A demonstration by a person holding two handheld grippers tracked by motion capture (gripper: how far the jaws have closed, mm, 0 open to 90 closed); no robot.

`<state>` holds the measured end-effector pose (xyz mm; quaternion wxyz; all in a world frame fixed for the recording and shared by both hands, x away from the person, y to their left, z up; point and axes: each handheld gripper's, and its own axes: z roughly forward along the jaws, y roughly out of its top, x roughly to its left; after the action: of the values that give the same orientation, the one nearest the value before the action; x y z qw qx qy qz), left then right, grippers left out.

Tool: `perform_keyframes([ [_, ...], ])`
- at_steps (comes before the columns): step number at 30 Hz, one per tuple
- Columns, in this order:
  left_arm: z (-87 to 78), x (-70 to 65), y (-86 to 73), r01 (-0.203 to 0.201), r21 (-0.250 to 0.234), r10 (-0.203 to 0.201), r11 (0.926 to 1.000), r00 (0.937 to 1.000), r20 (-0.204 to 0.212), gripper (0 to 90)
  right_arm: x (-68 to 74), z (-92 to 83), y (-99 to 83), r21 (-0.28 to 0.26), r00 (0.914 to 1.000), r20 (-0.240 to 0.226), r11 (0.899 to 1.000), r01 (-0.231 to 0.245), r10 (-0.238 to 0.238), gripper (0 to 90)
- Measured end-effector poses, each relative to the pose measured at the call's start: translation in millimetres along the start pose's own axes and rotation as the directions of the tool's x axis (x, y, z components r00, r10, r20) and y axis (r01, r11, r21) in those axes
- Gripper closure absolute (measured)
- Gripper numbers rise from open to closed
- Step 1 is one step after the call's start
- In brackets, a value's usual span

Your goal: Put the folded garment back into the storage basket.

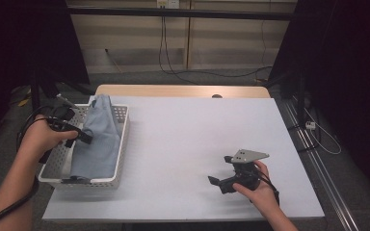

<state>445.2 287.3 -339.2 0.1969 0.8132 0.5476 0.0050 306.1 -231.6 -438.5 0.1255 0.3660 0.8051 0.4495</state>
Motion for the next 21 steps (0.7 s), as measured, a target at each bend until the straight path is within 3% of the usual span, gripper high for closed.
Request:
perform_keyframes([
  [6, -2.3, 3.6, 0.4, 0.001, -0.02, -0.001, 0.9998, 0.9999, -0.017, 44.1, 0.0, -0.2, 0.0, -0.001, 1.0, 0.0, 1.0, 0.0, 0.0, 2.5],
  [12, -5.7, 2.6, 4.4, -0.003, -0.073, 0.002, 0.9973, 0.9998, -0.02, 37.9, 0.1, 0.5, 0.1, 0.0, 1.0, -0.002, 1.0, 0.002, -0.002, 2.5],
  [21, -1.6, 4.8, 10.2, -0.006, -0.113, 0.002, 0.9935, 0.9992, -0.04, 35.0, 0.3, 0.0, -0.1, 0.0, 1.0, -0.001, 1.0, 0.002, -0.002, 2.5],
])
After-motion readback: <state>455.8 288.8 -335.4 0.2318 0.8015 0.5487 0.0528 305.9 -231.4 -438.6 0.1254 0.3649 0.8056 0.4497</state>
